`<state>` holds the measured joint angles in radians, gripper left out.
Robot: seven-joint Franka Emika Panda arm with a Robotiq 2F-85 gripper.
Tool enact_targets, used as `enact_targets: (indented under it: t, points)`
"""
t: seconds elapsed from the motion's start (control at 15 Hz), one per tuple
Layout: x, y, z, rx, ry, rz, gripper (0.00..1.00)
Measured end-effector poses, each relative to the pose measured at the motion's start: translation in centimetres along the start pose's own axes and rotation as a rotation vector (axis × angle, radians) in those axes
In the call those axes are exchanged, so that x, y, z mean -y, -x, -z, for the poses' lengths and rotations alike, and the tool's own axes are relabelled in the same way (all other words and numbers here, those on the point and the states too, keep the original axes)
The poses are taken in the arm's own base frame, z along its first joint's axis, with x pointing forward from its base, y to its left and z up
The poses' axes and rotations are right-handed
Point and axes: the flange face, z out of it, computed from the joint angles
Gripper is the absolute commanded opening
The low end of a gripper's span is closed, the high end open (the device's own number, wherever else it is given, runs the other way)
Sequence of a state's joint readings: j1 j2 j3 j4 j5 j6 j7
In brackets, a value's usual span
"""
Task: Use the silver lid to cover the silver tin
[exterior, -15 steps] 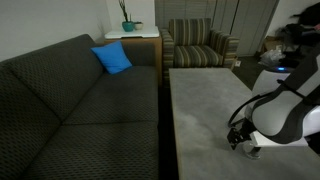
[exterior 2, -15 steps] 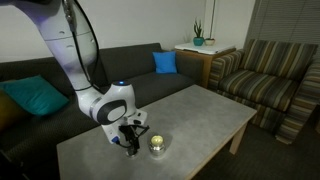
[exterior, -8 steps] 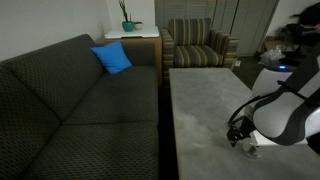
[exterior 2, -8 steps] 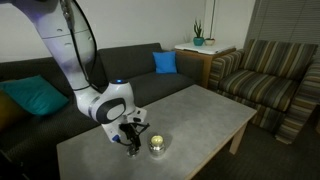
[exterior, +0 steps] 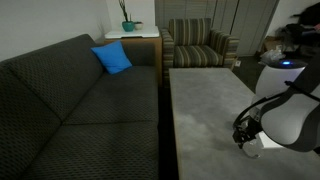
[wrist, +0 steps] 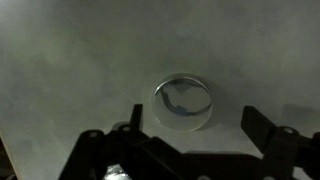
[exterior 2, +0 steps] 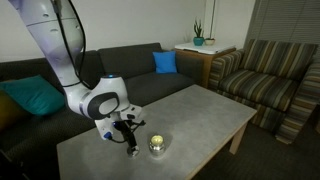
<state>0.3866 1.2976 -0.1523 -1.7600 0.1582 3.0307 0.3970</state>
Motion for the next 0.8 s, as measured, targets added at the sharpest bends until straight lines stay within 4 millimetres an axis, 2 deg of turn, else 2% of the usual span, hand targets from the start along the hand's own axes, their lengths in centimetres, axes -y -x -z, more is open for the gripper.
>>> enact_targets:
  t: [0.2, 0.6, 0.8]
  points:
    - [-1.0, 0.0, -0.3, -0.011, -0.016, 0.002, 1.00]
    - [-4.5, -2.2, -2.0, -0.037, -0.108, -0.011, 1.00]
    - [-4.7, -3.2, -2.7, -0.042, -0.149, 0.010, 1.00]
